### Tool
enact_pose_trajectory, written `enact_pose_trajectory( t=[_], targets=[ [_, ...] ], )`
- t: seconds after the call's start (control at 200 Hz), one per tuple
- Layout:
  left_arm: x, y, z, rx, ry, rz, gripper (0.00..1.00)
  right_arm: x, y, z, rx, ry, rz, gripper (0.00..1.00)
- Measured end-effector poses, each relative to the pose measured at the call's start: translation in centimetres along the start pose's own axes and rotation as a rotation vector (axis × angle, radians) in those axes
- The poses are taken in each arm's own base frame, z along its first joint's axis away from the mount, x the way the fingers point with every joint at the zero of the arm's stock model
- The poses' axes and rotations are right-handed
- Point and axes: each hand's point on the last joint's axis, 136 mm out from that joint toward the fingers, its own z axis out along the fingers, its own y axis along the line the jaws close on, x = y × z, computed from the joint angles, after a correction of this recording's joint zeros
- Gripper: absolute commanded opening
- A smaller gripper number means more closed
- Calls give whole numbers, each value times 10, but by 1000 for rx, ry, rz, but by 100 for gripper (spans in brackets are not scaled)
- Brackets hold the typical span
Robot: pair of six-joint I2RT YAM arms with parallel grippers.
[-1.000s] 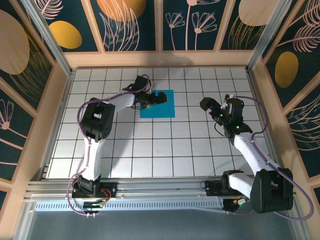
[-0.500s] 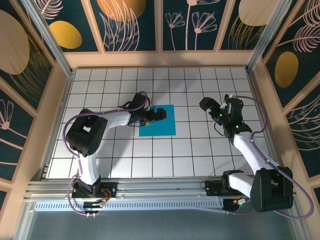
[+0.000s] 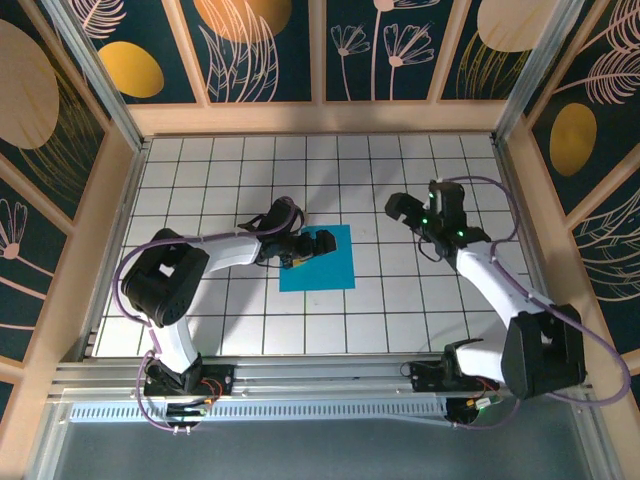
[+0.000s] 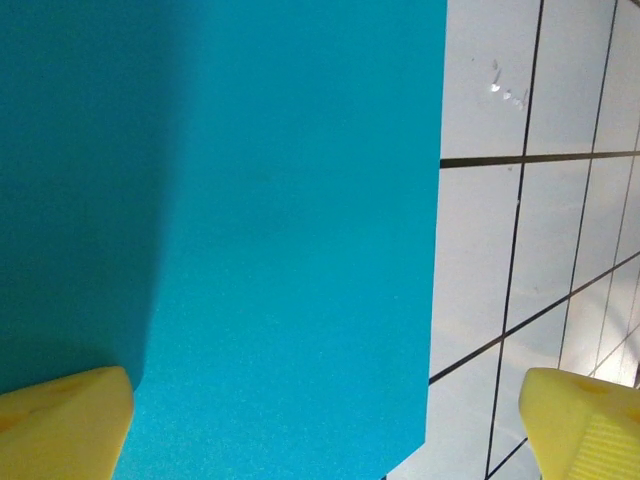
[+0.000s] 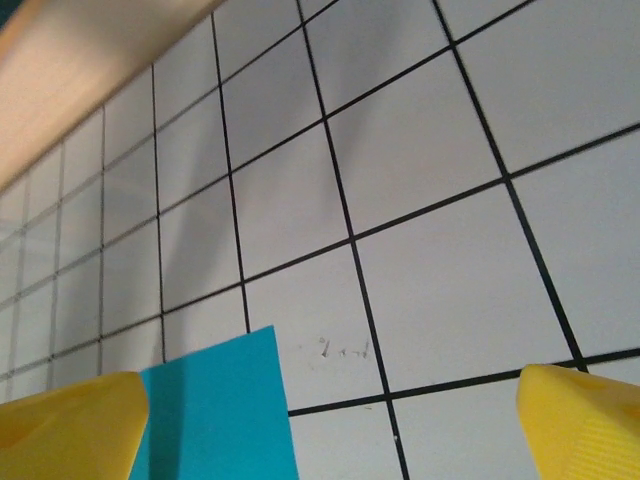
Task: Fold a paper plane with a square sheet of paper (fold left side to right side)
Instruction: Pick up the square sheet of paper from the center of the table.
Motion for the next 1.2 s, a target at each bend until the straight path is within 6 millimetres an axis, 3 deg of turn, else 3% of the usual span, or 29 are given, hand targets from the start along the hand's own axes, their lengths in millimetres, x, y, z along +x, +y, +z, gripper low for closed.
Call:
enact_pose_trajectory(
  t=[0.12,0.305,0.405,0.631,0.946,1.201],
  targets=[
    [0,-5,-9,-4,-2,0,98,9,19,17,15,63,-79,89],
    [2,-13,-33,17,-47,9,90,43,46,49,28,202,-192,87],
    [17,1,-40,-1,-43,-9,82,61,60,68,38,266,-247,90],
    [45,43,-33,-85,4,-61,71,96,80,102,60,377,-343,96],
    [42,47,-32,-106,-13,-62,64,118,87,134,103,442,-406,98],
    [40,51,-28,-125,-16,-66,63,134,80,143,130,484,-424,94]
  ],
)
